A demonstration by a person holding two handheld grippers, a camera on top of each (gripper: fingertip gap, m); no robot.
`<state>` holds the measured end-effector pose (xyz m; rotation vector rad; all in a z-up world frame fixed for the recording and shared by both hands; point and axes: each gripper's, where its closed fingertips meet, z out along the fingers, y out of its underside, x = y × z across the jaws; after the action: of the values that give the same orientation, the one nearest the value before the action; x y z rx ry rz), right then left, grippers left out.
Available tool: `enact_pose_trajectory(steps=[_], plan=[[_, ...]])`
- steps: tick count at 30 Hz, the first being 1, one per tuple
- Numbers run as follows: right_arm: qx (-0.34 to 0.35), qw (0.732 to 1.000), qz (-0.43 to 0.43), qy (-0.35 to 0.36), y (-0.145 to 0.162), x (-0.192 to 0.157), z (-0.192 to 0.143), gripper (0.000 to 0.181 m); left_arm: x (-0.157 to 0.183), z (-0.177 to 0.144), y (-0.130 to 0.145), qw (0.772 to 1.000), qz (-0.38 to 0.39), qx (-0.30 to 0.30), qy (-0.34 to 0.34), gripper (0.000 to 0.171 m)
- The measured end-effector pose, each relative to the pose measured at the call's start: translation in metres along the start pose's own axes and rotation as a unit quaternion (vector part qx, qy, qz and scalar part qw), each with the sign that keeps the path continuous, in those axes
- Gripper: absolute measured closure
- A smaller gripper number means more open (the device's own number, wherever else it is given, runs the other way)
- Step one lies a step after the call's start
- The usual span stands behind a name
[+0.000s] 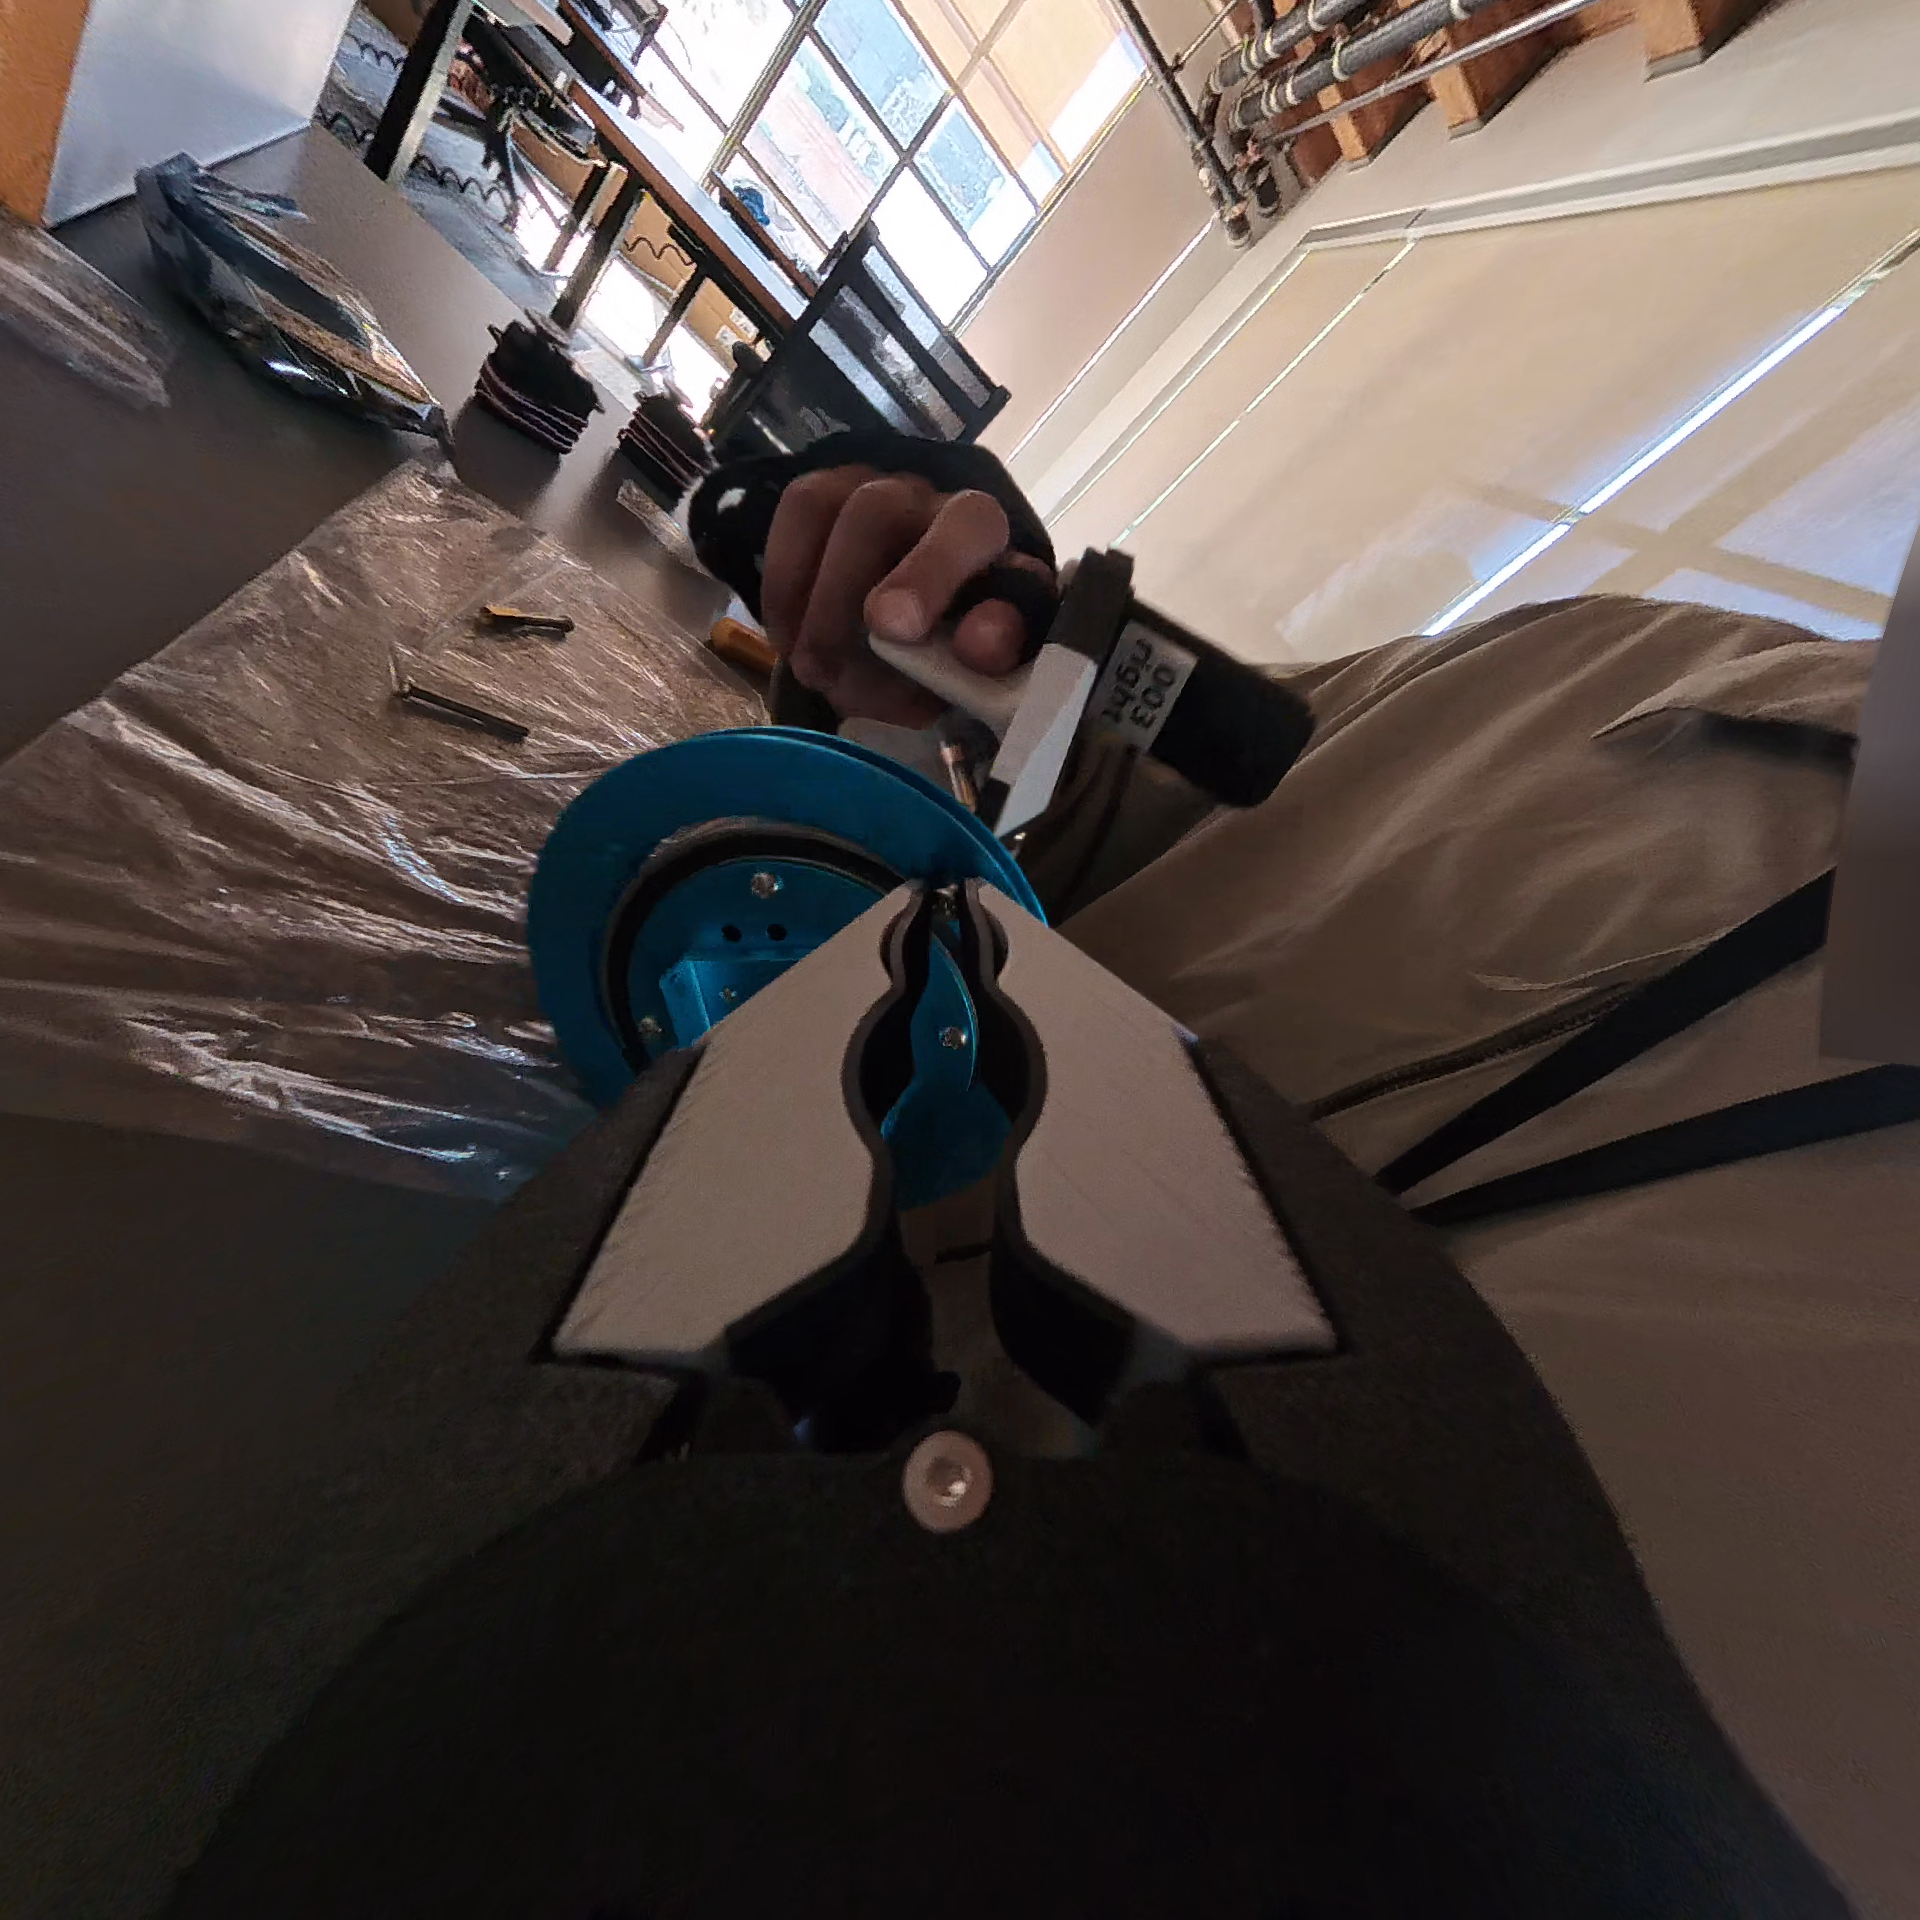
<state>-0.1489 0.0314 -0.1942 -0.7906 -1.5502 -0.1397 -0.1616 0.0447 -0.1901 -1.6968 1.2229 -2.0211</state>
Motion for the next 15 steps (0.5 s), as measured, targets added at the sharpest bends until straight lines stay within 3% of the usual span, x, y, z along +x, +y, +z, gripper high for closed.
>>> enact_pose_trajectory(steps=[4,9,15], plan=[[-0.044,0.989,0.137,-0.024,0.007,0.001,0.002,0.175,-0.002,-0.002,-0.001,1.000,0.021,0.005,-0.020,0.168],[-0.099,0.975,0.199,0.001,0.011,0.003,0.000,0.175,-0.002,-0.001,0.000,0.999,0.033,0.028,-0.032,0.169],[-0.098,0.963,0.251,0.018,0.006,0.000,-0.003,0.175,0.001,0.001,0.002,0.997,0.032,0.044,-0.050,0.169]])
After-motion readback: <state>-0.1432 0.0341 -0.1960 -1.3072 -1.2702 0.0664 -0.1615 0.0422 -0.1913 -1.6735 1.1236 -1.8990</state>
